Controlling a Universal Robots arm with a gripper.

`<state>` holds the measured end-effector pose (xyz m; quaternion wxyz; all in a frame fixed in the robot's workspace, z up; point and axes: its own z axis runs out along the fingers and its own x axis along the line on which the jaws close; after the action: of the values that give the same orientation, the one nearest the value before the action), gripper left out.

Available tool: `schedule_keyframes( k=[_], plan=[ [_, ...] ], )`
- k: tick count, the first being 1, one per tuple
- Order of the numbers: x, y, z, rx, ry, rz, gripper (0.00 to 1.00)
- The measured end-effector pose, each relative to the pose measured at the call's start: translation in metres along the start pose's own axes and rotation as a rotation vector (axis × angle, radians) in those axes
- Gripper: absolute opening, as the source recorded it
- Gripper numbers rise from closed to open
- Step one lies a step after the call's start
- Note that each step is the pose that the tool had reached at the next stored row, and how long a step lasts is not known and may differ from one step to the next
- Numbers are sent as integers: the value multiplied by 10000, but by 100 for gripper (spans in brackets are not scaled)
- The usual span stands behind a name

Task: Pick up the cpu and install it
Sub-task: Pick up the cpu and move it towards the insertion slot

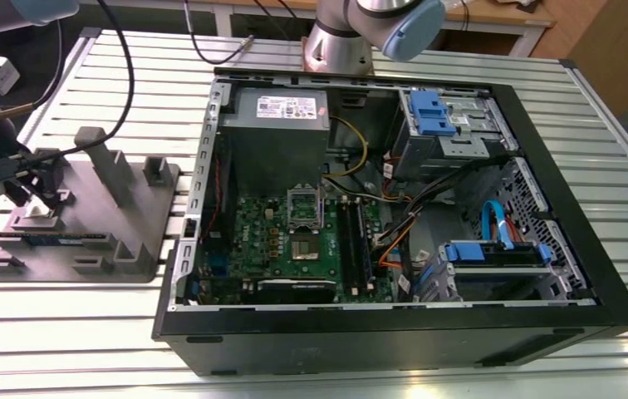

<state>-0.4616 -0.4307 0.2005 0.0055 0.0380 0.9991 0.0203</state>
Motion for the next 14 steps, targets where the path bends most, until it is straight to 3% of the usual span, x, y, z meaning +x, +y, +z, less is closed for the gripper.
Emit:
schedule_keyframes(
  k=[8,14],
  plan=[
    [10,15,35,-6,-71,-32,49],
    [12,15,37,42,-77,-36,49]
  ],
)
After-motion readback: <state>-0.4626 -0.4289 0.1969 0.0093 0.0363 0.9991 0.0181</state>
